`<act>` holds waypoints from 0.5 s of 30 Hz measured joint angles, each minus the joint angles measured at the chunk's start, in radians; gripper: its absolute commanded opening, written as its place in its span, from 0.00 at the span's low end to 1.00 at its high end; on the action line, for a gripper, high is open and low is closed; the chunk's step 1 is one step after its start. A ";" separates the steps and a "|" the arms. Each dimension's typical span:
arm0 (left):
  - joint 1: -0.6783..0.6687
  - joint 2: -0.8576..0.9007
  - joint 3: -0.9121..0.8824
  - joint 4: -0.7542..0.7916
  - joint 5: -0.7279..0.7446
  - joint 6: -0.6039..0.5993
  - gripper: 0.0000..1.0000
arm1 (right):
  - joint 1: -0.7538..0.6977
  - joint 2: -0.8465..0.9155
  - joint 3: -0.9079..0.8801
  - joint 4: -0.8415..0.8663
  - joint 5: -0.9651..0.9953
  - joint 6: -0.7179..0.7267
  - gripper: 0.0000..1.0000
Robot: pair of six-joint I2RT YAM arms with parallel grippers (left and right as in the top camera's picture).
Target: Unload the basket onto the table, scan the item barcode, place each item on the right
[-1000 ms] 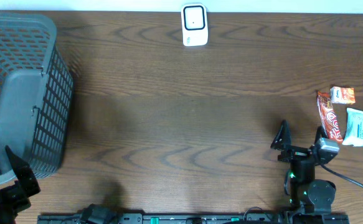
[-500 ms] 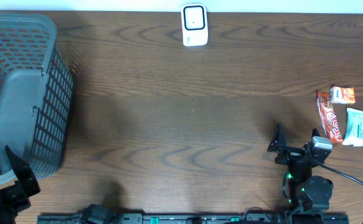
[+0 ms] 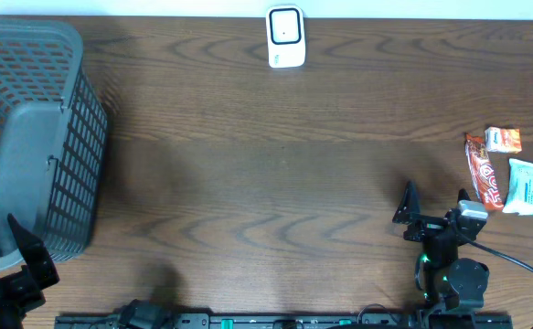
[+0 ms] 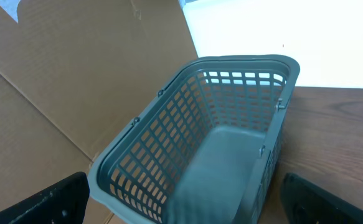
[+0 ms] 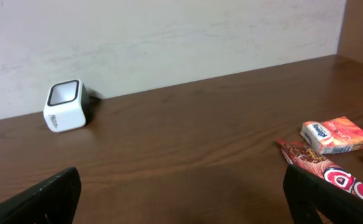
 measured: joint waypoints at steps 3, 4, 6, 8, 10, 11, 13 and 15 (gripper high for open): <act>0.000 0.000 0.000 0.000 0.000 0.000 0.98 | 0.000 0.000 0.000 0.000 0.000 0.000 0.99; 0.000 0.000 0.000 0.000 0.000 0.000 0.98 | 0.000 0.000 0.000 0.000 0.000 0.000 0.99; 0.000 0.000 0.000 0.000 0.000 0.000 0.98 | 0.000 0.000 0.000 0.000 0.000 0.000 0.99; 0.000 0.000 0.000 -0.004 0.000 0.000 0.98 | 0.000 0.000 0.000 0.000 0.000 0.000 0.99; 0.000 0.000 0.000 -0.024 0.014 0.000 0.98 | 0.000 0.000 0.000 0.000 0.000 0.000 0.99; 0.000 0.000 0.000 -0.035 0.033 0.000 0.98 | 0.000 0.000 0.000 0.000 0.000 0.000 0.99; 0.000 0.000 0.000 -0.056 0.106 0.000 0.98 | 0.000 0.000 0.000 0.000 0.000 0.000 0.99; 0.006 0.000 0.000 -0.069 0.203 0.000 0.98 | 0.000 0.000 0.000 0.000 0.000 0.000 0.99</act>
